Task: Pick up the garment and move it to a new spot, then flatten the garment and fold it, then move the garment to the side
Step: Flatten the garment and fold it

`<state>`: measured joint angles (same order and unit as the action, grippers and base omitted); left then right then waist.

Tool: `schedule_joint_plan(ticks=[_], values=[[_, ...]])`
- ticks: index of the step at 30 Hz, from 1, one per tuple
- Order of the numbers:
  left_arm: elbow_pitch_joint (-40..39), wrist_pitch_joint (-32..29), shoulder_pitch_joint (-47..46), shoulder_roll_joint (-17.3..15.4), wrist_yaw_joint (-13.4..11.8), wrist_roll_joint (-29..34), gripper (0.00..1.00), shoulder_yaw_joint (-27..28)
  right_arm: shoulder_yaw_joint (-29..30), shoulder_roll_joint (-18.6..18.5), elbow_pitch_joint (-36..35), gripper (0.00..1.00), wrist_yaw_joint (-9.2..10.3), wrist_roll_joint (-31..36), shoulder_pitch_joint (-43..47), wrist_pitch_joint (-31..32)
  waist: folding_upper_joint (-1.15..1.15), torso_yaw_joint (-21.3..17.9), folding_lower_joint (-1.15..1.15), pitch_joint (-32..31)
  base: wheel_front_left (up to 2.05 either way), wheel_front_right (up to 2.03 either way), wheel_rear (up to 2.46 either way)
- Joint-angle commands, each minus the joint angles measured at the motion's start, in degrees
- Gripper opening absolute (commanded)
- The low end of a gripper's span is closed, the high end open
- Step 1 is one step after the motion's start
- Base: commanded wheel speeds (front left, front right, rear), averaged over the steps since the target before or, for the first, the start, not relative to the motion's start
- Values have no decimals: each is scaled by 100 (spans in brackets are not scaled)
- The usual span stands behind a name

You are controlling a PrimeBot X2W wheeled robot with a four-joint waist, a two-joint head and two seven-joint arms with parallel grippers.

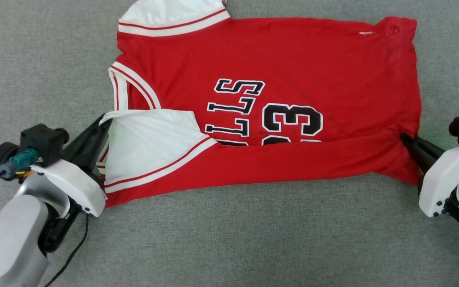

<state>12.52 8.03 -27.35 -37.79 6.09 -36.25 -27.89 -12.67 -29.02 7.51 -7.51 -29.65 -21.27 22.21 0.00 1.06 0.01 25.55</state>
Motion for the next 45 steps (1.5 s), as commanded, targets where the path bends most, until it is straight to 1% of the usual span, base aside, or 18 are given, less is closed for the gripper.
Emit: schedule_joint_plan(ticks=[1,2,3,4,5,7,9,13,17,21,25,28,33,35,39,40,42,45], values=[[87,68,-69,46,0,51,0,-20,-36,35,86,0,4,36,-63,7,0,6,-1,-45,0,0,0],[196,113,-87,80,-20,100,85,-55,-46,53,132,0,4,66,-71,-29,0,5,-1,-85,0,0,0],[289,161,-92,134,-19,124,100,-87,-25,79,177,30,4,106,-94,-81,0,2,-1,-129,0,0,0],[372,221,-80,216,-42,102,100,-91,-31,113,230,96,4,136,-104,-120,0,0,-1,-187,0,0,0],[447,272,-26,268,-61,48,100,-71,-58,151,276,100,4,163,-107,-161,0,-13,-1,-255,0,0,0],[535,372,118,342,-135,-30,100,1,-82,201,385,100,4,176,-49,-140,0,-23,-1,-418,0,0,0],[549,429,267,364,-235,-42,100,14,-149,166,408,100,3,276,2,-121,0,-23,-1,-567,0,0,0],[417,338,659,445,-441,-243,100,65,-98,273,406,100,3,296,140,9,0,-46,-1,-873,0,0,0],[124,-39,1142,502,-712,-542,100,78,107,440,294,100,3,458,390,305,0,-82,-1,-1131,0,0,0],[-322,-524,1594,436,-993,-786,100,51,430,756,45,100,3,614,707,633,0,-140,-1,-1253,0,0,0],[-741,-993,1861,291,-1248,-849,100,-42,753,1097,-366,100,3,843,987,855,0,-162,-1,-1241,0,0,0],[-895,-1152,1946,236,-1464,-871,100,4,935,1300,-703,100,3,1001,1152,946,0,-210,-1,-1155,0,0,0],[-866,-1262,1962,163,-1798,-872,100,147,1003,1529,-1158,100,3,1180,1297,1100,0,-344,-1,-952,0,0,0],[-823,-1324,1942,158,-1856,-892,100,144,1030,1549,-1251,100,3,1242,1308,1152,0,-388,-1,-876,0,0,0],[-709,-1677,1926,145,-1835,-899,100,-50,1015,1555,-1415,100,3,1303,1217,1125,0,-457,-1,-737,0,0,0],[-686,-1776,1949,179,-1801,-950,55,-112,1015,1568,-1452,100,3,1286,1178,1078,0,-468,-1,-710,0,0,0],[-638,-1959,1983,199,-1723,-992,0,-244,986,1562,-1501,100,3,1244,1142,1008,0,-484,-1,-675,0,0,0],[-661,-2015,2062,285,-1594,-1068,0,-349,999,1494,-1488,100,3,1279,1109,1048,0,-466,-1,-653,0,0,0]])
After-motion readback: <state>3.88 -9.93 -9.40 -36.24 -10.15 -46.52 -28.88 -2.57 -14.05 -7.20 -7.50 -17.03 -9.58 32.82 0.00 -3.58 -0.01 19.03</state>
